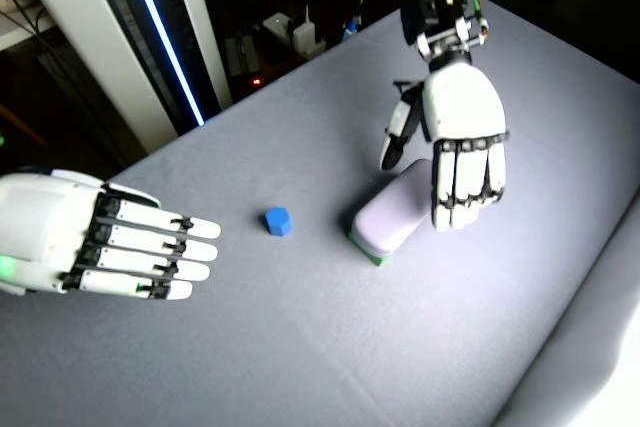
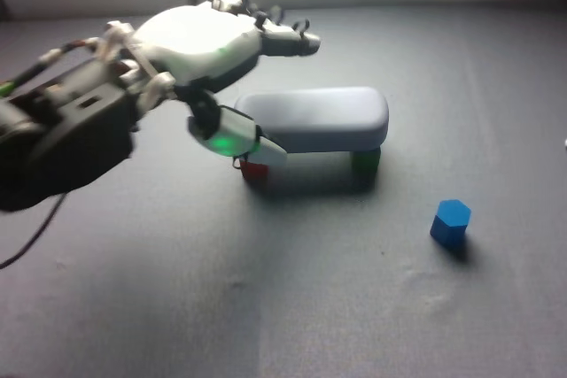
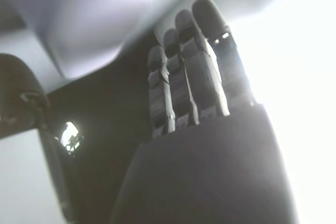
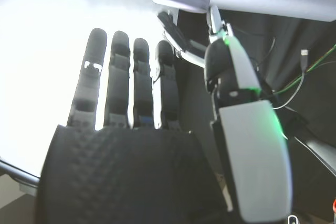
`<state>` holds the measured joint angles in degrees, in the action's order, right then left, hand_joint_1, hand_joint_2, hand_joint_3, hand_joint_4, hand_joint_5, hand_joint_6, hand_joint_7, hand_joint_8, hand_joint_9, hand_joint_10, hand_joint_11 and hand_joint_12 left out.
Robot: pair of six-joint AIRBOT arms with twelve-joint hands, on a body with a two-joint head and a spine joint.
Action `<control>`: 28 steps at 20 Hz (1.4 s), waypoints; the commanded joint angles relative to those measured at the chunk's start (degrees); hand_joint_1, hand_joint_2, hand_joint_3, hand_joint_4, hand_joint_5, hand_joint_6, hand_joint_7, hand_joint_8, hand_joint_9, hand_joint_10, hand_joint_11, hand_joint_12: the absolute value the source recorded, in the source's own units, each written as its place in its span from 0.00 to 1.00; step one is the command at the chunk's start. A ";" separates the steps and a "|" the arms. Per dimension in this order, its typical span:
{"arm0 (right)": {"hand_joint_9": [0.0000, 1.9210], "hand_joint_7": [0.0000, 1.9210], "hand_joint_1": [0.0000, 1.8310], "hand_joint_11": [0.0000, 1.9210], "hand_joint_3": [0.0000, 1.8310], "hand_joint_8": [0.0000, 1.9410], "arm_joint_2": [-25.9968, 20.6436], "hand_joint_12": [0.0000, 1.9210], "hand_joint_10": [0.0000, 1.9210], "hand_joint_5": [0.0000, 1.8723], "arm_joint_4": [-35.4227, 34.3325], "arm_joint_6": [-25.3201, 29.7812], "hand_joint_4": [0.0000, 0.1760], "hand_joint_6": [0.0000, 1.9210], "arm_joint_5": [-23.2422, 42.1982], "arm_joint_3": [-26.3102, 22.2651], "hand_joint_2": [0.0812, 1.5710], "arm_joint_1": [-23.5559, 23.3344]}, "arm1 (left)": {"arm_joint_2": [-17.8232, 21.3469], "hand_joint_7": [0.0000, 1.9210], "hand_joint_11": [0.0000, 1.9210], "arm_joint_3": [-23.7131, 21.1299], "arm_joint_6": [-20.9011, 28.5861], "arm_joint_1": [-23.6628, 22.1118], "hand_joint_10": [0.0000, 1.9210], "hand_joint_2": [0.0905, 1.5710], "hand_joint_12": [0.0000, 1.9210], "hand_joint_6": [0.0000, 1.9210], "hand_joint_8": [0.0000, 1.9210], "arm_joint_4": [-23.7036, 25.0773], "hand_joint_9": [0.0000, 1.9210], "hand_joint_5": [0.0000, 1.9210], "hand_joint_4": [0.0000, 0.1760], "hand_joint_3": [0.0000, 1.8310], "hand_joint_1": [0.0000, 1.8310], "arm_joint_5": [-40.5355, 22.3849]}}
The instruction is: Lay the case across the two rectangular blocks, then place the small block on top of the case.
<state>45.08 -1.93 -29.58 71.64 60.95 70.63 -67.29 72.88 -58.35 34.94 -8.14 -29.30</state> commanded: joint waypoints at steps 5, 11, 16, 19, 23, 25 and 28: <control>0.18 0.17 0.41 0.02 0.00 0.00 0.61 0.50 0.00 0.21 3.59 0.48 0.10 0.00 1.54 1.49 0.76 -6.61 | 9.23 0.18 0.00 -9.32 0.48 5.16 0.01 0.55 0.41 0.00 0.00 0.21 0.16 0.18 0.33 0.00 0.45 -25.17; 0.22 0.18 0.50 0.04 0.00 0.01 6.03 0.60 0.01 0.22 15.47 5.91 0.38 0.00 -11.21 7.02 0.69 -18.54 | 17.87 0.22 0.04 -18.02 1.75 14.23 0.00 0.54 0.58 0.00 0.00 0.23 0.23 0.17 0.15 0.00 0.48 -39.36; 0.27 0.21 0.54 0.11 0.00 0.00 10.39 0.57 0.01 0.22 25.86 10.46 0.00 0.00 -20.41 10.94 0.67 -26.33 | 20.48 0.18 0.01 -20.04 3.07 17.84 0.00 0.55 0.58 0.00 0.00 -0.48 0.19 0.17 0.03 0.00 0.49 -43.35; 0.24 0.21 0.56 0.03 0.00 0.00 12.83 0.58 0.00 0.22 29.37 11.88 0.00 0.00 -23.71 12.90 0.68 -29.15 | 20.53 0.20 0.02 -20.10 4.12 19.05 0.01 0.55 0.59 0.00 0.00 -1.19 0.20 0.18 0.00 0.00 0.49 -44.10; 0.23 0.23 0.60 0.00 0.00 0.00 16.17 0.58 0.01 0.23 35.36 16.41 0.00 0.00 -27.03 16.22 0.65 -32.11 | 20.49 0.20 0.00 -20.08 4.44 19.40 0.00 0.55 0.61 0.00 0.00 -1.65 0.20 0.19 0.00 0.00 0.52 -44.02; 0.25 0.25 0.62 0.00 0.00 0.00 17.74 0.61 0.01 0.24 38.31 19.60 0.00 0.00 -28.12 17.97 0.64 -32.90 | 20.49 0.21 0.01 -20.03 4.63 19.66 0.01 0.55 0.63 0.00 0.00 -1.78 0.22 0.19 0.00 0.00 0.51 -44.01; 0.27 0.26 0.62 0.03 0.00 0.00 18.92 0.61 0.01 0.25 40.32 20.08 0.00 0.00 -29.50 18.70 0.64 -33.65 | 20.27 0.22 0.02 -19.82 5.02 19.68 0.01 0.55 0.64 0.00 0.00 -1.77 0.22 0.19 0.00 0.00 0.53 -43.49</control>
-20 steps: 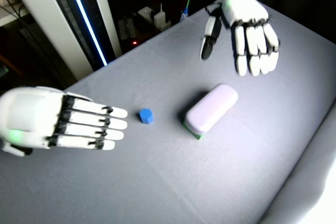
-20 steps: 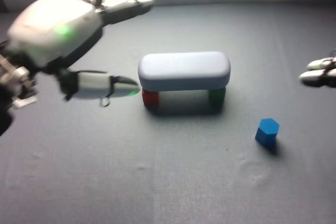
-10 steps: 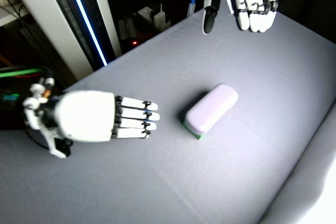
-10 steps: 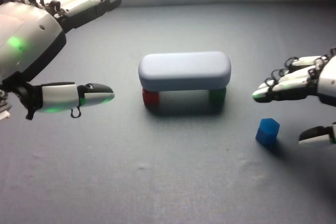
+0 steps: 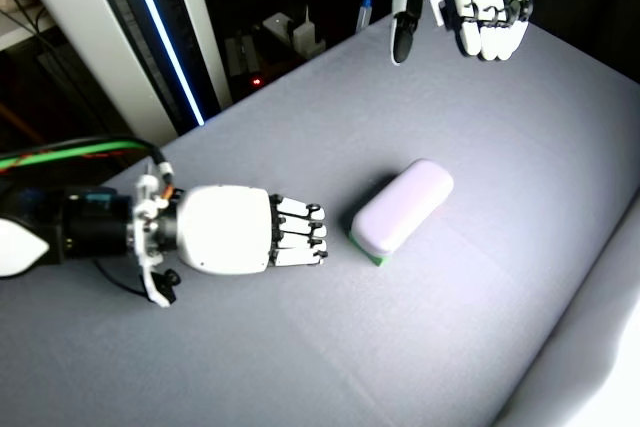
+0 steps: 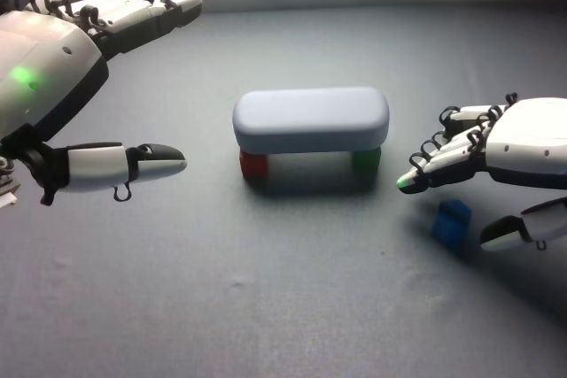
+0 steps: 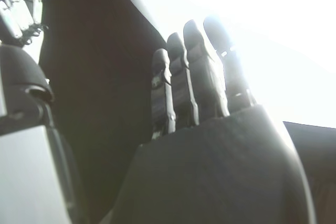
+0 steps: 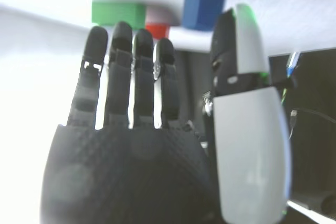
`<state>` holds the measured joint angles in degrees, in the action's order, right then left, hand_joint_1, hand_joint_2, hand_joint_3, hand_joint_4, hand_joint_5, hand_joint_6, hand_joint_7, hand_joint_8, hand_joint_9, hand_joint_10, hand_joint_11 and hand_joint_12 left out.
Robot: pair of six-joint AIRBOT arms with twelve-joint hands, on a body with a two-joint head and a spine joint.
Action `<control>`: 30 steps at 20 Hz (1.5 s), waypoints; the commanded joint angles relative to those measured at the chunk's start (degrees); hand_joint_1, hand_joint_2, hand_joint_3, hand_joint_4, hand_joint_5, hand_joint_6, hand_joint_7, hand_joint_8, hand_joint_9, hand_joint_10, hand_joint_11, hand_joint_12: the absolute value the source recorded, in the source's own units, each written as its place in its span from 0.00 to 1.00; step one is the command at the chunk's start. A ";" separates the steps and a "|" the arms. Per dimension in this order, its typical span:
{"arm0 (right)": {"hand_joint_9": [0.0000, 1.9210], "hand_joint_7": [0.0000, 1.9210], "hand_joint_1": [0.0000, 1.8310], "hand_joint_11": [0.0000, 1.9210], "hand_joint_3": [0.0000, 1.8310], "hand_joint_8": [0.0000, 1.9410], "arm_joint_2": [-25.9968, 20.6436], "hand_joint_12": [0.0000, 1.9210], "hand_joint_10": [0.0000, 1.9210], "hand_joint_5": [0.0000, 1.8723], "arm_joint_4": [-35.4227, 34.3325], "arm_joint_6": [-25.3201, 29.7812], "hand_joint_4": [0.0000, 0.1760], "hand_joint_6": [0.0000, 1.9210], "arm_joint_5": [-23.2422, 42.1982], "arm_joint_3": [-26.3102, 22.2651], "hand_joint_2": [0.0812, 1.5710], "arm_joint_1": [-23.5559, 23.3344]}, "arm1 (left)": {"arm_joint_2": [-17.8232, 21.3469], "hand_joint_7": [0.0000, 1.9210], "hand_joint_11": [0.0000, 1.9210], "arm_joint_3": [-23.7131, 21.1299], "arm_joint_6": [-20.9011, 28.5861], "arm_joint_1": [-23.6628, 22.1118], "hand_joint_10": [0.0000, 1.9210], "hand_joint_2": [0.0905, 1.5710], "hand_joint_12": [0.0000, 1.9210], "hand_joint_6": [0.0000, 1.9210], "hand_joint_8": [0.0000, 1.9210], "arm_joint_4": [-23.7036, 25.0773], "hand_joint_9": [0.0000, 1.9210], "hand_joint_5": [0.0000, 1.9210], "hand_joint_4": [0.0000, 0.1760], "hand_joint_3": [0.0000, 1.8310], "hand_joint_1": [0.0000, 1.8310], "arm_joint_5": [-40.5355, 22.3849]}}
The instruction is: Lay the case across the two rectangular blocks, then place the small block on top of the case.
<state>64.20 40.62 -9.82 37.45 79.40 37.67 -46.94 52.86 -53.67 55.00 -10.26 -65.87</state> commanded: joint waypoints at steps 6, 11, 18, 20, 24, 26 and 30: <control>0.27 0.28 0.66 0.04 0.00 0.00 1.23 0.51 0.00 0.32 1.47 0.87 0.00 0.01 2.65 0.61 0.63 -1.54 | -0.47 0.21 0.00 0.54 0.58 -0.45 0.00 0.55 0.60 0.00 0.00 0.54 0.21 0.18 0.00 0.00 0.52 -6.63; 0.39 0.40 0.71 0.15 0.00 0.01 2.16 0.54 0.03 0.43 2.19 0.93 0.00 0.01 2.23 1.08 0.61 -1.99 | -0.63 0.20 0.00 0.81 0.73 -0.63 0.00 0.55 0.63 0.00 0.00 0.60 0.21 0.17 0.00 0.00 0.52 -6.30; 0.53 0.53 0.65 0.33 0.00 0.02 2.50 0.63 0.13 0.54 2.20 0.93 0.00 0.35 2.09 1.30 0.66 -2.20 | -0.96 0.23 0.00 0.96 1.19 -0.71 0.00 0.55 0.63 0.00 0.00 0.64 0.22 0.19 0.00 0.00 0.52 -5.95; 0.53 0.53 0.66 0.33 0.00 0.43 2.64 0.68 0.19 0.50 2.20 0.93 0.00 0.50 2.07 1.29 0.69 -2.20 | -1.06 0.22 0.00 0.97 1.27 -0.72 0.00 0.55 0.64 0.00 0.00 0.64 0.22 0.18 0.00 0.00 0.52 -5.86; 0.50 0.54 0.73 0.39 0.00 0.47 2.64 0.67 0.56 0.47 2.06 0.93 0.00 0.56 2.07 1.29 0.69 -2.20 | -1.07 0.23 0.00 1.02 1.45 -0.71 0.00 0.55 0.63 0.00 0.00 0.58 0.23 0.18 0.00 0.00 0.51 -5.81; 0.50 0.57 0.68 0.41 0.00 0.47 2.61 0.71 0.53 0.48 1.85 0.94 0.00 0.55 2.07 1.29 0.69 -2.20 | -1.07 0.23 0.01 1.01 1.52 -0.69 0.01 0.55 0.64 0.00 0.00 0.54 0.24 0.19 0.00 0.00 0.51 -5.80; 0.52 0.60 0.70 0.38 0.00 0.40 2.32 0.76 0.54 0.53 1.23 1.22 0.00 0.49 2.84 1.09 0.66 -2.78 | -1.11 0.24 0.03 0.98 1.57 -0.49 0.00 0.55 0.63 0.00 0.00 0.40 0.25 0.19 0.00 0.00 0.50 -5.78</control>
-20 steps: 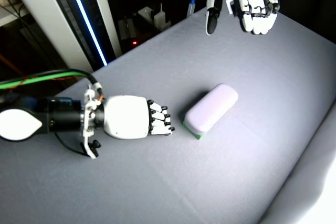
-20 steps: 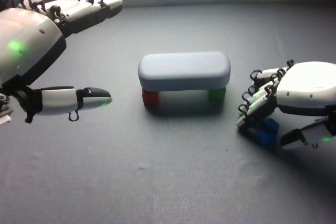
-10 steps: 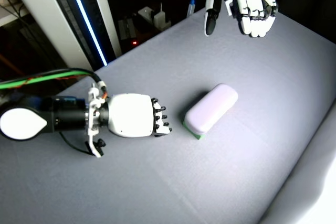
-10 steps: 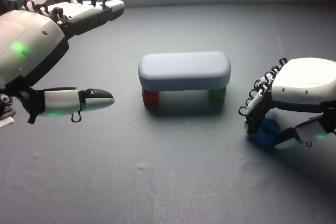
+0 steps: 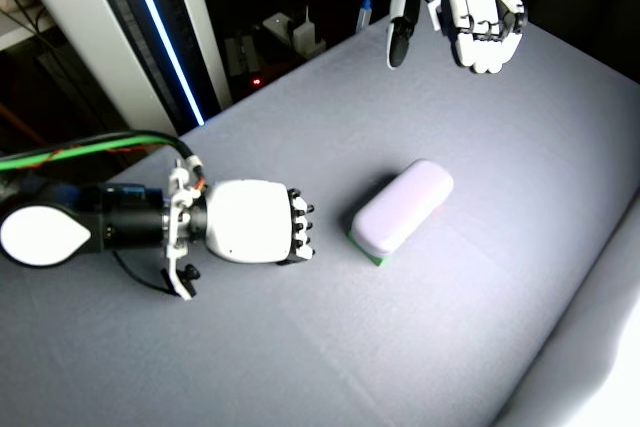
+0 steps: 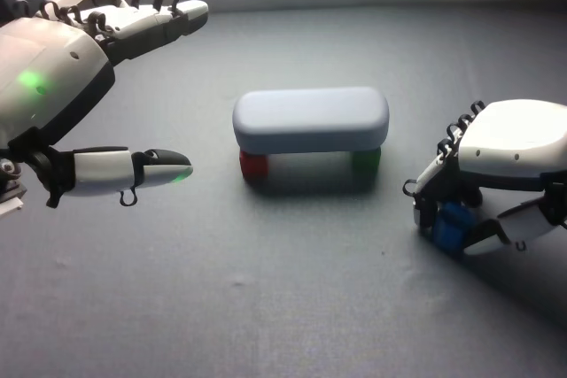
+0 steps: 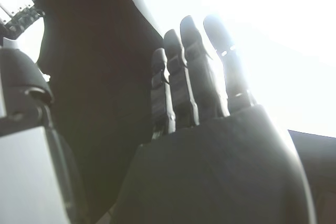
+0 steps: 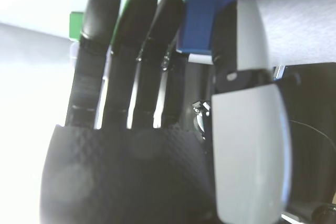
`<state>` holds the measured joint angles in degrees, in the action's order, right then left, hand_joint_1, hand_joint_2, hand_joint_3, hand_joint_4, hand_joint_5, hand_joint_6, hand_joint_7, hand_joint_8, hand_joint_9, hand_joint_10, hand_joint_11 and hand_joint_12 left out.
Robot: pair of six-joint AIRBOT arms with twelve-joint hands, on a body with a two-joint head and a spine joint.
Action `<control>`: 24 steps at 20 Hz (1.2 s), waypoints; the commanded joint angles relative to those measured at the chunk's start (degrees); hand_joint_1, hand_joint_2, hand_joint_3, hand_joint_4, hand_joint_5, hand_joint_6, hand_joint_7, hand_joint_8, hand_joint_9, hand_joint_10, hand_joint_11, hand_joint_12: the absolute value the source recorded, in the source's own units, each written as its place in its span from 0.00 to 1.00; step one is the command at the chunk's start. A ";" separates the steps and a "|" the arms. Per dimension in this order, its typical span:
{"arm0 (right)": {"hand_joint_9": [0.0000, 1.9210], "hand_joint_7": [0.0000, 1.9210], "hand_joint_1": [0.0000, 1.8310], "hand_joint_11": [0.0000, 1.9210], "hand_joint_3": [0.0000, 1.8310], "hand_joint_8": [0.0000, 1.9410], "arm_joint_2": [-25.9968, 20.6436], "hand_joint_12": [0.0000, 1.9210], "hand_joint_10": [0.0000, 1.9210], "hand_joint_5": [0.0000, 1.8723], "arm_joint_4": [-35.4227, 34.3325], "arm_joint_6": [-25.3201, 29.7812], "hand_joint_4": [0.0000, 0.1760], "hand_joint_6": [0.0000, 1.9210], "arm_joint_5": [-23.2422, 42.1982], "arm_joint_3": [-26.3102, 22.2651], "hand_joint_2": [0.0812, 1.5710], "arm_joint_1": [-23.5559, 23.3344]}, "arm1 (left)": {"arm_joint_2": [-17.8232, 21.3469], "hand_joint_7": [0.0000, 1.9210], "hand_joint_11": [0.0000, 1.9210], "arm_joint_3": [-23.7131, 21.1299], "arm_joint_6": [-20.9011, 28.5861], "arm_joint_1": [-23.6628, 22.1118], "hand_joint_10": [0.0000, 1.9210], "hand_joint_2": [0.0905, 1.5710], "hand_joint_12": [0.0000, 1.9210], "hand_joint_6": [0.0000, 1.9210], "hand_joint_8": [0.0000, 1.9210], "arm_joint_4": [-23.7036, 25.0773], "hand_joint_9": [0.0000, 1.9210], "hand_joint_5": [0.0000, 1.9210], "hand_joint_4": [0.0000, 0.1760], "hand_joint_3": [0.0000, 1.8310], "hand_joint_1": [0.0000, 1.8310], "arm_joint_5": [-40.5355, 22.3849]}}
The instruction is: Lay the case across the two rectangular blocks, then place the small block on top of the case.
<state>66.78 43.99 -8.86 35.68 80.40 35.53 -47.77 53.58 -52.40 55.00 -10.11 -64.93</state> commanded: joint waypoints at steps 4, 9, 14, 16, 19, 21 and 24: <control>0.51 0.58 0.68 0.40 0.00 0.42 -1.90 0.78 0.54 0.50 -5.38 0.24 0.00 0.57 8.03 0.11 0.68 -2.61 | 0.02 0.25 0.01 0.01 0.47 0.14 0.00 0.54 0.66 0.00 0.00 -0.03 0.25 0.19 0.04 0.00 0.51 -7.26; 0.50 0.57 0.68 0.37 0.00 0.41 -1.98 0.73 0.45 0.51 -7.93 -2.59 0.00 0.55 9.43 1.09 0.68 -8.41 | 0.65 0.24 0.01 -0.74 0.50 3.03 0.00 0.54 0.64 0.00 0.00 -2.21 0.24 0.19 0.00 0.00 0.51 -8.97; 0.56 0.65 0.69 0.44 0.00 0.30 0.76 0.73 0.44 0.54 -7.98 -2.60 0.00 0.50 8.05 4.27 0.65 -12.72 | 0.36 0.23 0.00 -0.82 0.66 3.82 0.00 0.54 0.63 0.00 0.00 -3.25 0.23 0.17 0.00 0.00 0.50 -9.89; 0.54 0.62 0.68 0.42 0.00 0.34 2.75 0.71 0.44 0.53 -7.71 -2.60 0.00 0.52 6.69 5.96 0.66 -13.80 | 0.28 0.22 0.00 -0.83 0.73 4.01 0.00 0.54 0.62 0.00 0.00 -3.48 0.23 0.16 0.00 0.00 0.52 -10.07; 0.55 0.62 0.68 0.43 0.00 0.36 5.46 0.72 0.45 0.53 -5.74 -2.60 0.00 0.51 4.10 7.85 0.66 -16.16 | 0.27 0.23 0.00 -0.83 0.75 4.13 0.00 0.54 0.65 0.00 0.00 -3.55 0.23 0.17 0.00 0.00 0.52 -10.14; 0.56 0.65 0.69 0.45 0.00 0.33 7.19 0.73 0.48 0.55 -4.48 -2.60 0.00 0.45 2.94 8.92 0.65 -17.17 | 0.14 0.22 0.00 -0.76 0.75 4.13 0.00 0.55 0.64 0.00 0.00 -3.55 0.23 0.17 0.00 0.00 0.52 -10.14; 0.56 0.65 0.69 0.46 0.00 0.31 9.05 0.71 0.50 0.57 -3.24 -2.60 0.00 0.43 1.61 10.12 0.64 -17.93 | 0.02 0.22 0.00 -0.68 0.78 4.12 0.00 0.55 0.64 0.00 0.00 -3.61 0.23 0.17 0.00 0.00 0.52 -10.10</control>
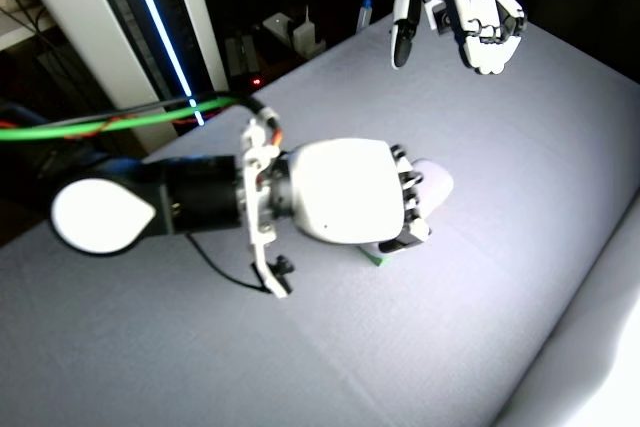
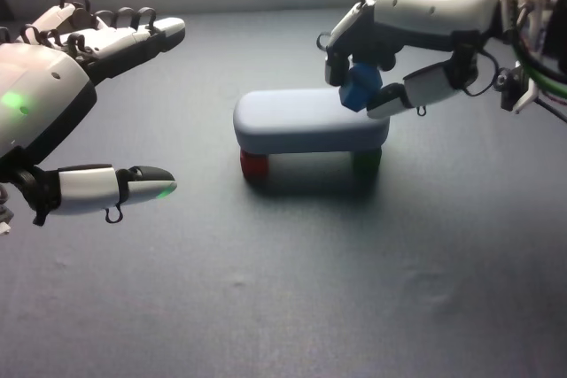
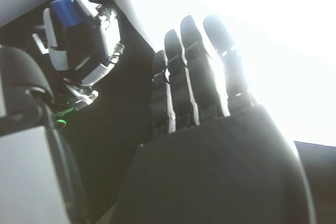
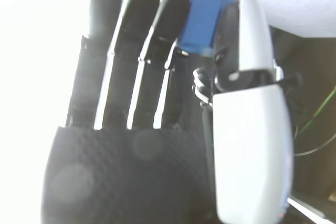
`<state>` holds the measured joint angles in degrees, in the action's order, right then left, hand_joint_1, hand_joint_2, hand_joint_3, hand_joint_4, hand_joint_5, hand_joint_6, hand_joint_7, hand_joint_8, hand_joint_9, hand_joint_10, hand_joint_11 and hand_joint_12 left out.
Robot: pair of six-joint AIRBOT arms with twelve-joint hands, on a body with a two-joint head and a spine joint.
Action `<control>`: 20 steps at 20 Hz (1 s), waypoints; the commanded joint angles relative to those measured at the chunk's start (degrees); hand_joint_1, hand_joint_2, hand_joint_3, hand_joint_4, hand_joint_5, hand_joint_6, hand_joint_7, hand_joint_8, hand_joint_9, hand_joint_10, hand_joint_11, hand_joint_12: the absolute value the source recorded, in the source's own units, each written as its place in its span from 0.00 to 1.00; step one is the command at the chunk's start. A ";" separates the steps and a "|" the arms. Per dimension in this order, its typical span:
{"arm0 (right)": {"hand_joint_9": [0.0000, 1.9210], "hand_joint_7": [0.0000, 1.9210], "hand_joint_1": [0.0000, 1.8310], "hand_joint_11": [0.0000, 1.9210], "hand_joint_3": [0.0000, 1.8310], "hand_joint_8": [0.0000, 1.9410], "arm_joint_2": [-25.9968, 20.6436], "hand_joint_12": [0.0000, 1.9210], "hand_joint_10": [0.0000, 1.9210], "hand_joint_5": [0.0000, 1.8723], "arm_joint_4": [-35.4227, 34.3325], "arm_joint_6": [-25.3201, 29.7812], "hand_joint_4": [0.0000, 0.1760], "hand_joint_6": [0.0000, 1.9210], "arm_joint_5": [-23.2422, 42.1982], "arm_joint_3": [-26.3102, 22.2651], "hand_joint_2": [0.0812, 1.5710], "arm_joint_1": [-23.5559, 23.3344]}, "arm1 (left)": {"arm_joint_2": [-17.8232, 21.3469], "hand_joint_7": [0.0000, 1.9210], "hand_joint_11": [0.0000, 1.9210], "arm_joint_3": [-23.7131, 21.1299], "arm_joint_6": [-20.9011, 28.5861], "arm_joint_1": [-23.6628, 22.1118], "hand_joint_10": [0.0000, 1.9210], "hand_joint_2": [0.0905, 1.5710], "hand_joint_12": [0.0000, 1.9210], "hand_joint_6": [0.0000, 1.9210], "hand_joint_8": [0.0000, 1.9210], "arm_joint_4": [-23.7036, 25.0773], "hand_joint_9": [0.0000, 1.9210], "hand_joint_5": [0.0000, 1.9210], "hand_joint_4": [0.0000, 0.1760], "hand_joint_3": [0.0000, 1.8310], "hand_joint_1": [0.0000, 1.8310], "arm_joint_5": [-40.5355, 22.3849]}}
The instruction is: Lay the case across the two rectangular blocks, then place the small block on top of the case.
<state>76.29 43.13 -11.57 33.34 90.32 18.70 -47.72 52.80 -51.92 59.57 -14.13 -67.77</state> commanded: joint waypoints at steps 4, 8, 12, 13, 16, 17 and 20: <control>0.51 0.61 0.68 0.36 0.00 0.35 2.21 0.76 0.50 0.57 -1.29 0.11 0.13 0.47 1.73 2.27 0.65 -1.57 | -0.02 0.23 0.00 0.21 0.50 -0.45 0.00 0.54 0.64 0.00 0.00 0.41 0.23 0.18 0.00 0.00 0.53 -7.22; 0.52 0.61 0.68 0.33 0.00 0.31 4.00 0.73 0.41 0.55 -0.24 0.11 0.00 0.52 -0.51 3.94 0.66 -1.72 | -0.17 0.24 0.00 0.31 0.62 -0.44 0.00 0.54 0.66 0.00 0.00 0.52 0.24 0.20 0.00 0.00 0.53 -7.00; 0.51 0.59 0.68 0.33 0.00 0.38 4.68 0.76 0.46 0.54 0.23 0.09 0.09 0.51 -1.97 4.93 0.66 -1.78 | -0.46 0.24 0.00 0.56 0.94 -0.46 0.00 0.54 0.62 0.00 0.00 0.60 0.24 0.20 0.00 0.00 0.53 -6.79; 0.47 0.56 0.68 0.31 0.00 0.41 4.83 0.77 0.48 0.55 0.23 0.09 0.06 0.52 -2.13 5.14 0.67 -1.80 | -0.48 0.24 0.00 0.59 0.95 -0.46 0.00 0.54 0.60 0.00 0.00 0.61 0.23 0.20 0.00 0.00 0.52 -6.74; 0.49 0.59 0.68 0.32 0.00 0.39 5.26 0.78 0.50 0.54 0.32 -0.01 0.08 0.51 -2.70 5.58 0.67 -1.91 | -0.68 0.25 0.00 0.71 1.20 -0.46 0.00 0.54 0.64 0.00 0.00 0.67 0.24 0.20 0.00 0.00 0.52 -6.52; 0.51 0.61 0.68 0.32 0.00 0.37 5.31 0.76 0.48 0.53 0.39 -0.13 0.00 0.52 -2.90 5.62 0.66 -1.93 | -0.72 0.25 0.00 0.73 1.21 -0.46 0.00 0.54 0.64 0.00 0.00 0.69 0.25 0.20 0.00 0.00 0.52 -6.45; 0.52 0.61 0.68 0.36 0.00 0.37 5.31 0.71 0.45 0.50 0.59 -0.37 0.00 0.55 -3.29 5.61 0.67 -1.94 | -0.76 0.24 0.00 0.75 1.28 -0.47 0.00 0.54 0.61 0.00 0.00 0.71 0.24 0.20 0.00 0.00 0.50 -6.48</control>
<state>81.76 45.08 -11.62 26.74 95.74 17.37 -48.42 53.17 -50.92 59.57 -13.96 -67.26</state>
